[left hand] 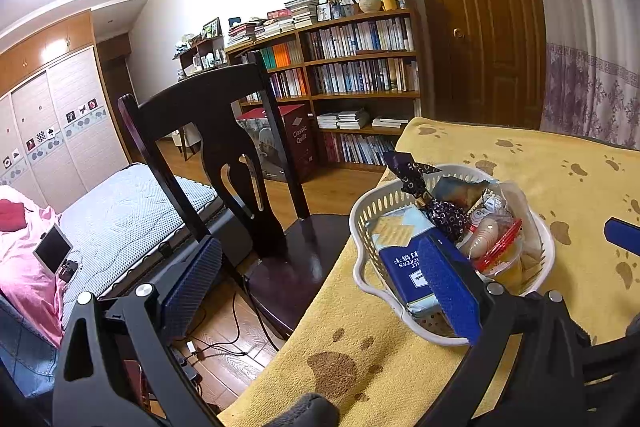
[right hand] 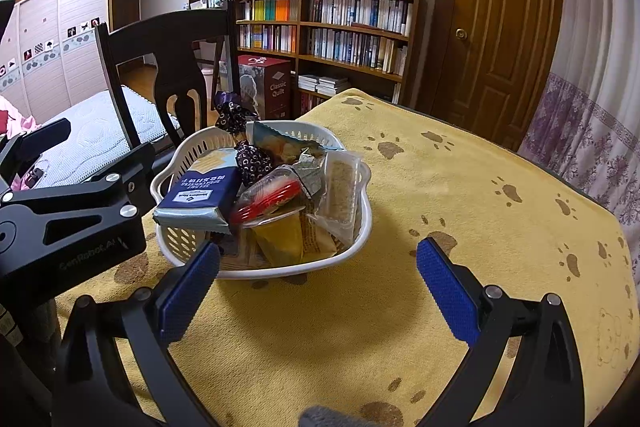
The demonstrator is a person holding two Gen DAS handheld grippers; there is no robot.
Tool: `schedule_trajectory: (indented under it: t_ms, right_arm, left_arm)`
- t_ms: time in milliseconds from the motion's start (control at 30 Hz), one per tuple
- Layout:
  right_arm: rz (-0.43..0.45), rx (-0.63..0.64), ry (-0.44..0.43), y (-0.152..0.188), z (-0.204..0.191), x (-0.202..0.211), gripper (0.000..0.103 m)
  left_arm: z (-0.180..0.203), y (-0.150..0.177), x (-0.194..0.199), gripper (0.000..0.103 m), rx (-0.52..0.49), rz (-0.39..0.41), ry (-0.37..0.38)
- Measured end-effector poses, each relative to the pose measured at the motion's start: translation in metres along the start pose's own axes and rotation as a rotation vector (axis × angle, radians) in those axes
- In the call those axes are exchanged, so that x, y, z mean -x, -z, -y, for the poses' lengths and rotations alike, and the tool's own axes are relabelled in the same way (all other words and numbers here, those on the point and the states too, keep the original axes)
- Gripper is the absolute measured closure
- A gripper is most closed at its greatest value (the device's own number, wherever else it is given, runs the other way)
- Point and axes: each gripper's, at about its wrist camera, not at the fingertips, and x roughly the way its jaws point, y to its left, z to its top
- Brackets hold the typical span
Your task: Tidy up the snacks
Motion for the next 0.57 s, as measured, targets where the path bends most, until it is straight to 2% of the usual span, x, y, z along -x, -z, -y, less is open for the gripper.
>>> schedule_trajectory:
  t_ms: [300,567]
  right_arm:
    - [0.031,0.004,0.014,0.001,0.002,0.004,0.005]
    - [-0.026,-0.033,0.029,0.010,0.017,0.004,0.005]
  left_arm:
    - [-0.002,0.001,0.000,0.003,-0.003,0.001,-0.002]
    - [0.002,0.000,0.005,0.003,-0.022,0.003,0.018]
